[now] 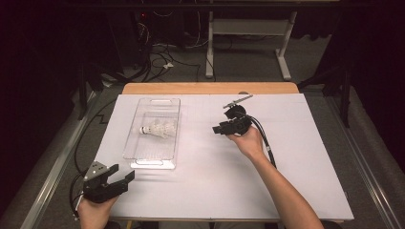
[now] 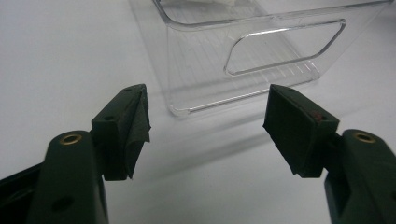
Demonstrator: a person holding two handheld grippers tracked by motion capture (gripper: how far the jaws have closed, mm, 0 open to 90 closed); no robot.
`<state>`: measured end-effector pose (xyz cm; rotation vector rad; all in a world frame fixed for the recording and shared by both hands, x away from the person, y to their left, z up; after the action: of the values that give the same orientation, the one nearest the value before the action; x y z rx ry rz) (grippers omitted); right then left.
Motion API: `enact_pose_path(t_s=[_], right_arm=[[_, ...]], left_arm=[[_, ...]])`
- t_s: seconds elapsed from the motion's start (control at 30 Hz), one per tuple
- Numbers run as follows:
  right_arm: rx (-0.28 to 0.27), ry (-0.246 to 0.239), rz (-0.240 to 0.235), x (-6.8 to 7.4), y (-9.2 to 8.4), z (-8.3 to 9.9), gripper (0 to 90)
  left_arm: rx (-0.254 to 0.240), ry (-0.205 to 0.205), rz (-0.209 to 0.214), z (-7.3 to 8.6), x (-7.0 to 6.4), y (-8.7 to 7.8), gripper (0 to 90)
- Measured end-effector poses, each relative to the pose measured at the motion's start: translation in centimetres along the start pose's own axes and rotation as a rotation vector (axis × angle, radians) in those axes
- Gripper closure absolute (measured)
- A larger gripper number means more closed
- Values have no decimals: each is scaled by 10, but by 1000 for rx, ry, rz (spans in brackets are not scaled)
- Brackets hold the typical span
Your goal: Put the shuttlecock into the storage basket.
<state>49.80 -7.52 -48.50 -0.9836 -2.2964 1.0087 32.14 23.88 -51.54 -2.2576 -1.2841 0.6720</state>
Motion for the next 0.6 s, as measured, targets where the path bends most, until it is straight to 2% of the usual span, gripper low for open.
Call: enact_pose_path(t_s=[0.6], right_arm=[[-8, 18, 13, -11, -8, 10, 588]], left_arm=[[-2, -4, -1, 0, 0, 0, 322]])
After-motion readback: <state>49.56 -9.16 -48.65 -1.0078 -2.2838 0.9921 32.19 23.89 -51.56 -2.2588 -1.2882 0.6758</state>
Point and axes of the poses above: each handheld gripper's, and its own axes: y roughly forward along the jaws, z roughly out of its underside, x roughly to its left, the point moved 10 cm from there along y, roughly forward along the jaws, and after that the axes turned 5 degrees about z, right-handed, at the moved point
